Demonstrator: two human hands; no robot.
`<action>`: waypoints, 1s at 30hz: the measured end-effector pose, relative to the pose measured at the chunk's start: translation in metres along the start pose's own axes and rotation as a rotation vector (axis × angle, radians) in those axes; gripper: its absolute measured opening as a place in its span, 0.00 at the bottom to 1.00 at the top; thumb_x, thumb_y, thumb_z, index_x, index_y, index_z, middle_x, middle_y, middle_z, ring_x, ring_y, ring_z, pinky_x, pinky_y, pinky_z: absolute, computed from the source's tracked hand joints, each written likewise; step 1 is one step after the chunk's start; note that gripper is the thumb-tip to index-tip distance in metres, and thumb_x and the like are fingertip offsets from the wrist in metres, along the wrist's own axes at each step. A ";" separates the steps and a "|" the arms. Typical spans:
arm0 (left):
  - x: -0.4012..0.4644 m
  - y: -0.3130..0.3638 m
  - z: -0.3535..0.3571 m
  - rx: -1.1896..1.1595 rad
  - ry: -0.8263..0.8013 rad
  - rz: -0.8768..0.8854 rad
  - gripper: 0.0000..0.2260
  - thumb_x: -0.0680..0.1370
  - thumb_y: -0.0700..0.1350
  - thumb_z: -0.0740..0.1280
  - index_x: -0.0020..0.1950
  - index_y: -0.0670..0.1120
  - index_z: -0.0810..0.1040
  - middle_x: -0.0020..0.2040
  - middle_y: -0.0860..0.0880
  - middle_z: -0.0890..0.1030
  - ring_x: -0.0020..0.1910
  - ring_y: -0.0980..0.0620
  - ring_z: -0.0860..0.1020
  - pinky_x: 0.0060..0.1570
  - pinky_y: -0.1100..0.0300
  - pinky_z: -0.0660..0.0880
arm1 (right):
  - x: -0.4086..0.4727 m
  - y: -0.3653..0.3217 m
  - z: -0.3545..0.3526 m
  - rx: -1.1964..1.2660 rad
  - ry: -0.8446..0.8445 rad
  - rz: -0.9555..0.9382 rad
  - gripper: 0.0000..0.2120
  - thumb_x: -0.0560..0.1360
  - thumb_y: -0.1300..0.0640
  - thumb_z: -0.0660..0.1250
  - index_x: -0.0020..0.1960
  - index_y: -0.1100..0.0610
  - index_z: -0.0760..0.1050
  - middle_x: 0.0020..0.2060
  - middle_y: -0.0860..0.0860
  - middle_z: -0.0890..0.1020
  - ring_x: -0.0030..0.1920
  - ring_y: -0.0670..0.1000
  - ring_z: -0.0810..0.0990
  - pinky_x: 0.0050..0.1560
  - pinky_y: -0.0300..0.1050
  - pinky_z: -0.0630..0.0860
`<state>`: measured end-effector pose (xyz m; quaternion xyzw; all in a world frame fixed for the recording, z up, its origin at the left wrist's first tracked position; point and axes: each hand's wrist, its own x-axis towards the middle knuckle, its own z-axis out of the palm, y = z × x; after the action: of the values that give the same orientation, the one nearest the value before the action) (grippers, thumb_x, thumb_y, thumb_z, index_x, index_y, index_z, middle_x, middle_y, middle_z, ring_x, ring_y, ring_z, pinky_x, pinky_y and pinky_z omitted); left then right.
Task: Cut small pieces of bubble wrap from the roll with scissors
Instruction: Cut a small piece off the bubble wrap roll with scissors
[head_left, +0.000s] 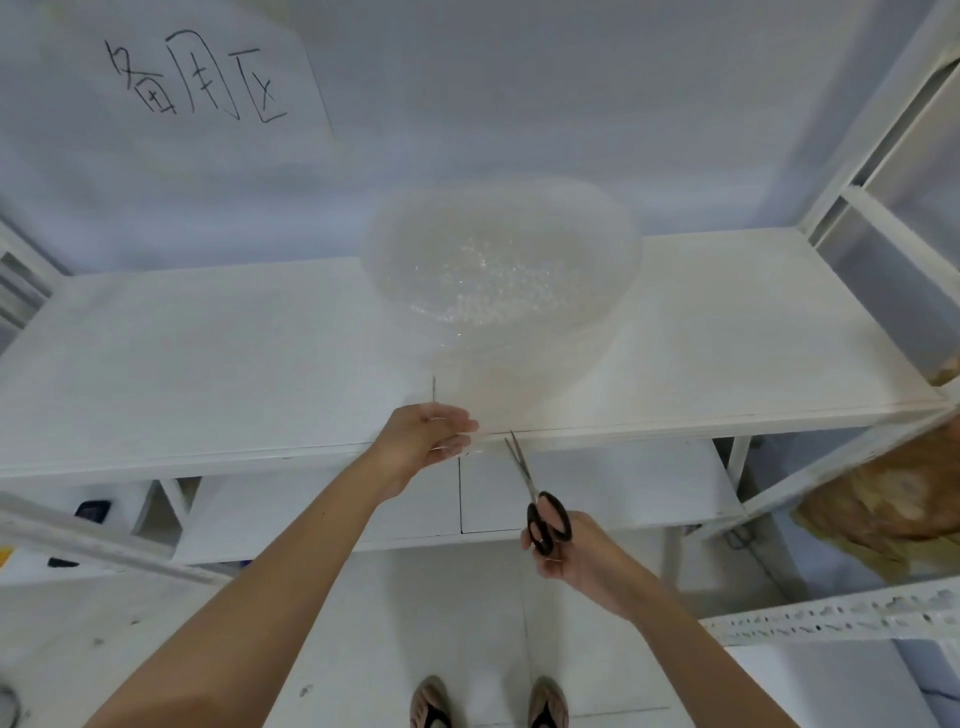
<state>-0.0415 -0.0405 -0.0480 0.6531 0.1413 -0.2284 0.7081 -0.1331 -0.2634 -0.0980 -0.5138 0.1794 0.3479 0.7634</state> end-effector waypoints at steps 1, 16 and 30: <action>0.000 -0.001 0.000 0.003 0.008 0.006 0.09 0.76 0.38 0.71 0.55 0.39 0.80 0.53 0.41 0.85 0.49 0.47 0.82 0.56 0.56 0.79 | 0.001 0.002 0.003 -0.005 -0.007 0.023 0.19 0.69 0.43 0.70 0.35 0.59 0.73 0.36 0.57 0.78 0.31 0.50 0.70 0.35 0.41 0.70; -0.006 0.004 -0.020 0.019 0.097 0.024 0.02 0.76 0.38 0.71 0.47 0.40 0.81 0.43 0.44 0.85 0.45 0.50 0.83 0.43 0.64 0.80 | 0.028 -0.010 0.031 0.031 -0.089 0.108 0.17 0.71 0.45 0.69 0.37 0.60 0.73 0.36 0.56 0.78 0.31 0.50 0.72 0.37 0.42 0.71; -0.001 -0.001 -0.029 0.060 0.091 0.050 0.03 0.76 0.39 0.71 0.47 0.40 0.81 0.40 0.45 0.84 0.39 0.49 0.79 0.44 0.63 0.80 | 0.046 -0.017 0.041 0.118 -0.203 0.090 0.25 0.60 0.41 0.76 0.39 0.60 0.71 0.36 0.54 0.77 0.31 0.50 0.70 0.38 0.41 0.73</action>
<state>-0.0398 -0.0119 -0.0511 0.6871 0.1501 -0.1846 0.6865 -0.0922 -0.2139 -0.0992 -0.4218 0.1441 0.4208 0.7901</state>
